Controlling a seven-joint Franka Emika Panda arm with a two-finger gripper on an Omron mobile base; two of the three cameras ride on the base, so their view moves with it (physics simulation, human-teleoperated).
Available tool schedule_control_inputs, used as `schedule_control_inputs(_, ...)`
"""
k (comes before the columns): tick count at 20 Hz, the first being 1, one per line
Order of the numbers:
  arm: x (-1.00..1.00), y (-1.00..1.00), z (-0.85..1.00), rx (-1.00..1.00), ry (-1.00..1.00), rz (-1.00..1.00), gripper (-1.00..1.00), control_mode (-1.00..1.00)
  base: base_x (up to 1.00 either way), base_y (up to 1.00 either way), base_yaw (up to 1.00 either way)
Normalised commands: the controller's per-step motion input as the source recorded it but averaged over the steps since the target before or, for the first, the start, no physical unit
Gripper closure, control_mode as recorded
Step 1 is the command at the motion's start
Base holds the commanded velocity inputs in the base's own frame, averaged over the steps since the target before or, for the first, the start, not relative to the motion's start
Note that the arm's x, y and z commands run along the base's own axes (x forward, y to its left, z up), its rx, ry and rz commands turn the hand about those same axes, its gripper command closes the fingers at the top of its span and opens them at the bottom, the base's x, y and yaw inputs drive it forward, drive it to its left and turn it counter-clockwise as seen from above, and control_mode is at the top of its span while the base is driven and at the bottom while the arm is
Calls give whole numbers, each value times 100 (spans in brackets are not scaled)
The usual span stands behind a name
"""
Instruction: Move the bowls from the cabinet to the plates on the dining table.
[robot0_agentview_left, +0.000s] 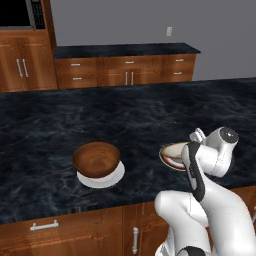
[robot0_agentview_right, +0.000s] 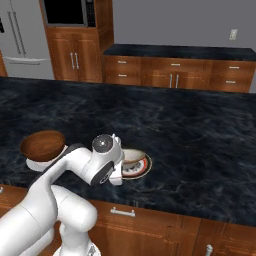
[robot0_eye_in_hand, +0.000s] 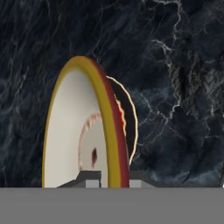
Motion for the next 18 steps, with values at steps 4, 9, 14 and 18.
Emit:
schedule_control_inputs(4, 21, 0, -19, -3, 0, -2, 100, -100, 0, 0, 0)
schedule_control_inputs(9, 16, 0, -1, 0, 2, -3, 100, -100, 0, 0, 0)
schedule_control_inputs(14, 14, 0, -12, 0, 2, -2, 100, -100, 0, 0, 0)
schedule_control_inputs(18, 21, 0, -15, 0, 0, -2, 100, -100, 0, 0, 0)
